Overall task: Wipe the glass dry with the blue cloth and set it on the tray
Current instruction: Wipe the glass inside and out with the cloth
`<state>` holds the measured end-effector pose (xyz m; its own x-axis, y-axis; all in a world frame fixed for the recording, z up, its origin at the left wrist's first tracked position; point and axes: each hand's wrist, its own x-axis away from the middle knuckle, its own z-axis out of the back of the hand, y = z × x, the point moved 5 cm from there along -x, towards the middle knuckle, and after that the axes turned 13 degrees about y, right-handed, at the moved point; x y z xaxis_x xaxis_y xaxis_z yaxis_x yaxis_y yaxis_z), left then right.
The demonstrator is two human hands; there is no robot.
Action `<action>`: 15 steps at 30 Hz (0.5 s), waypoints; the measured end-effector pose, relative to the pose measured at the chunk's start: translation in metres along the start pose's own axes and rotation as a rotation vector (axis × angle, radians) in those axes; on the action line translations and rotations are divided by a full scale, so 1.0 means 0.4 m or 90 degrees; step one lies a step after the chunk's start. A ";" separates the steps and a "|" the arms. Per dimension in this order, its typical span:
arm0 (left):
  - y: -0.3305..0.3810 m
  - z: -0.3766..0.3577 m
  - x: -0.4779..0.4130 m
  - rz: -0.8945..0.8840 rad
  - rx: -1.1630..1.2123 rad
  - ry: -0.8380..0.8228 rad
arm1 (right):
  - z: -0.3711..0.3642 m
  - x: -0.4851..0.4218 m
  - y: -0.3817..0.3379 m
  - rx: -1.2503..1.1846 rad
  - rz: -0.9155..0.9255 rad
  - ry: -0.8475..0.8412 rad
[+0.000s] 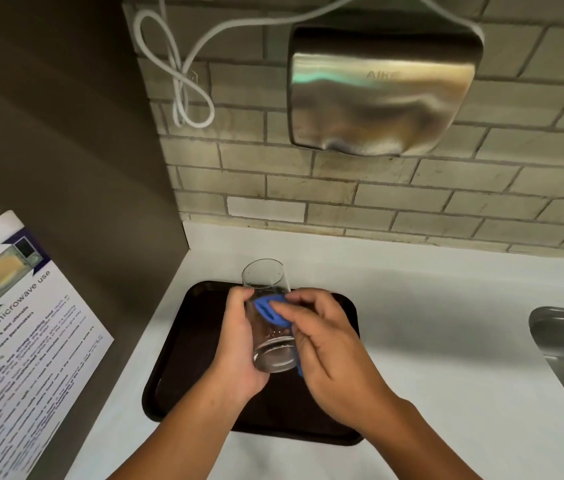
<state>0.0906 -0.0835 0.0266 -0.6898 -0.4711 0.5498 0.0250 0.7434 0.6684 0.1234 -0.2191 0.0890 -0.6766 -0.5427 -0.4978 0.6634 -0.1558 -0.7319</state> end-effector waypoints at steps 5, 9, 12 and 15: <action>-0.014 0.004 -0.004 -0.029 -0.051 0.051 | 0.021 -0.056 0.082 -0.288 -0.364 0.204; -0.011 0.011 -0.011 -0.036 -0.069 0.084 | -0.014 -0.050 0.138 -0.758 -0.708 0.221; -0.006 0.015 -0.013 -0.043 -0.052 0.093 | -0.037 -0.031 0.149 -0.742 -0.661 0.186; 0.013 0.005 -0.010 -0.052 -0.027 0.088 | -0.060 -0.005 0.134 -0.619 -0.550 0.130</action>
<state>0.0919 -0.0769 0.0268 -0.5844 -0.5922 0.5548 0.0059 0.6806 0.7327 0.1528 -0.2063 0.0396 -0.8565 -0.4218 0.2975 -0.4454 0.3126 -0.8390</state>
